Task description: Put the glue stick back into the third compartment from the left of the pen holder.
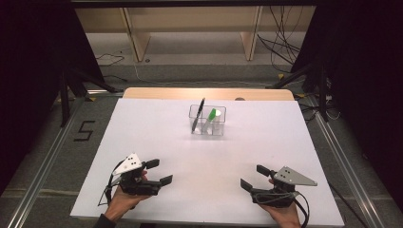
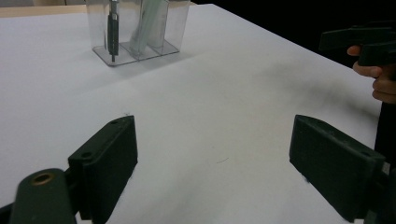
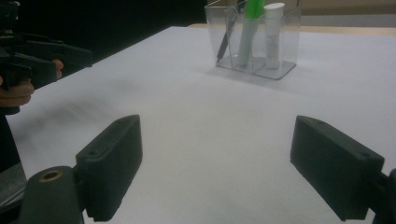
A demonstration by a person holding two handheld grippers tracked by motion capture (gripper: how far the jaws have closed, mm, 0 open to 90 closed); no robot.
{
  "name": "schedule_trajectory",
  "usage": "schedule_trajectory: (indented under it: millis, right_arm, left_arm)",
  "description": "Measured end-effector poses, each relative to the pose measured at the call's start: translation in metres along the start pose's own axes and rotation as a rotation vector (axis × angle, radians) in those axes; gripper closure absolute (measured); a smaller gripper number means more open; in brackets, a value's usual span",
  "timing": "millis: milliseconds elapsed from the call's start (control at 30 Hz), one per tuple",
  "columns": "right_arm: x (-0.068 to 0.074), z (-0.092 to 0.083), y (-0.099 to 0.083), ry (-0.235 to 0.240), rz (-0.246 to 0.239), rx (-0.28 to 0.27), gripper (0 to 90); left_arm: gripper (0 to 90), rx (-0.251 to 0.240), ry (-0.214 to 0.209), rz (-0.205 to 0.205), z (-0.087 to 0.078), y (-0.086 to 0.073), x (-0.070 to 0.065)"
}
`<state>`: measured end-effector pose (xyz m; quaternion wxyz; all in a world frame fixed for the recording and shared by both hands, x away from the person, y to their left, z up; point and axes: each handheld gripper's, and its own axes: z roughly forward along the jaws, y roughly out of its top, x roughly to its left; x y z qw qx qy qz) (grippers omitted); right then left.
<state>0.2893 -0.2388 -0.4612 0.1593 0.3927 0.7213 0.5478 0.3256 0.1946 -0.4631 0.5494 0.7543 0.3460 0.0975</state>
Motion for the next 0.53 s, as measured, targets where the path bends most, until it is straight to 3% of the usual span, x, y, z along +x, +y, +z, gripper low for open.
schedule_trajectory:
  millis: [533]
  right_arm:
    - [-0.0028, 0.0000, -0.0005, -0.010, 0.007, -0.003, 17.8]
  left_arm:
    - [14.9, 0.002, 0.003, -0.001, 0.0009, -0.0004, 0.0006]
